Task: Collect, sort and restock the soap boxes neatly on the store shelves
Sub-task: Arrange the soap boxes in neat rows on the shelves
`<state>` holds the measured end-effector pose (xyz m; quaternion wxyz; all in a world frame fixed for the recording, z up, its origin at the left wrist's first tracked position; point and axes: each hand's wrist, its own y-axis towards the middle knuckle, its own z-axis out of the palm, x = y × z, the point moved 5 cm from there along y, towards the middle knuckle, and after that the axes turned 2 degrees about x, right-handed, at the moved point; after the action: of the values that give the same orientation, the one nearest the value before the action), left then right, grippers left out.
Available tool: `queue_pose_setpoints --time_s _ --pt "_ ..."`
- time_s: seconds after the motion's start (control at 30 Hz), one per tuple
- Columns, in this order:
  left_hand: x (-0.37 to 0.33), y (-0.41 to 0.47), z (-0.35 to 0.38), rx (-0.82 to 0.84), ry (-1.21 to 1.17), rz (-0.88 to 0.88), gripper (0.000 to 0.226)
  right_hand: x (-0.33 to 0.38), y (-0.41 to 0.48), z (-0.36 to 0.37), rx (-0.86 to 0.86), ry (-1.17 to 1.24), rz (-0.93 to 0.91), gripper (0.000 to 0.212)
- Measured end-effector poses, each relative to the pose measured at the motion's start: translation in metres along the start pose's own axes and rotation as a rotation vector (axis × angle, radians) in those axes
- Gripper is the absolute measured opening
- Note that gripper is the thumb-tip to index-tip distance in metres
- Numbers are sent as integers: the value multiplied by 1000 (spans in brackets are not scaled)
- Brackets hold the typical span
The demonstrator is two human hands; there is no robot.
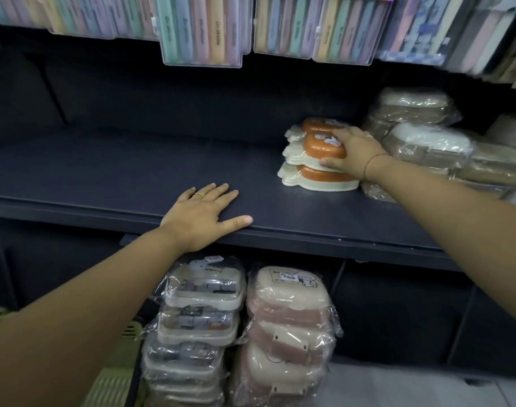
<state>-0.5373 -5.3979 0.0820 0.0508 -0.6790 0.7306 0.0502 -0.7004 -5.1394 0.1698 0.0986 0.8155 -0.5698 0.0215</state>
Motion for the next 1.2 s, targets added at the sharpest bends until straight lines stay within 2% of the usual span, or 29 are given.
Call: queue_pose_setpoints --time_s 0.13,0.23,0.33,0.4,0.47,0.57,0.7,0.77,0.9,1.03,1.2 --pt "-3 -7 -3 -11 -31 -23 98 27 -47 -5 -170 154 -76 77" --pt "-2 -31 -10 -198 -195 13 88 60 -117 -8 -217 258 -298 54" --pt "-9 -99 -10 -483 -294 110 62 78 -190 7 -41 369 -408 41" --pt "-20 -154 11 -528 -283 165 50 79 -218 35 116 409 -403 41" --pt "-29 -197 53 -398 -248 205 52 77 -228 63 186 387 -384 46" --pt "-30 -227 116 -142 -257 278 49 69 -221 89 244 332 -313 68" --pt "-22 -235 175 239 -283 204 76 60 -209 106 391 285 -248 90" --pt "-18 -239 196 362 -193 221 88 55 -205 116 476 287 -189 104" --pt "-12 -240 218 502 30 205 100 52 -199 130 492 225 -163 108" --pt "-6 -234 228 530 241 187 116 49 -196 138 498 165 -143 118" --pt "-3 -227 221 510 225 202 110 55 -194 131 389 162 -152 105"
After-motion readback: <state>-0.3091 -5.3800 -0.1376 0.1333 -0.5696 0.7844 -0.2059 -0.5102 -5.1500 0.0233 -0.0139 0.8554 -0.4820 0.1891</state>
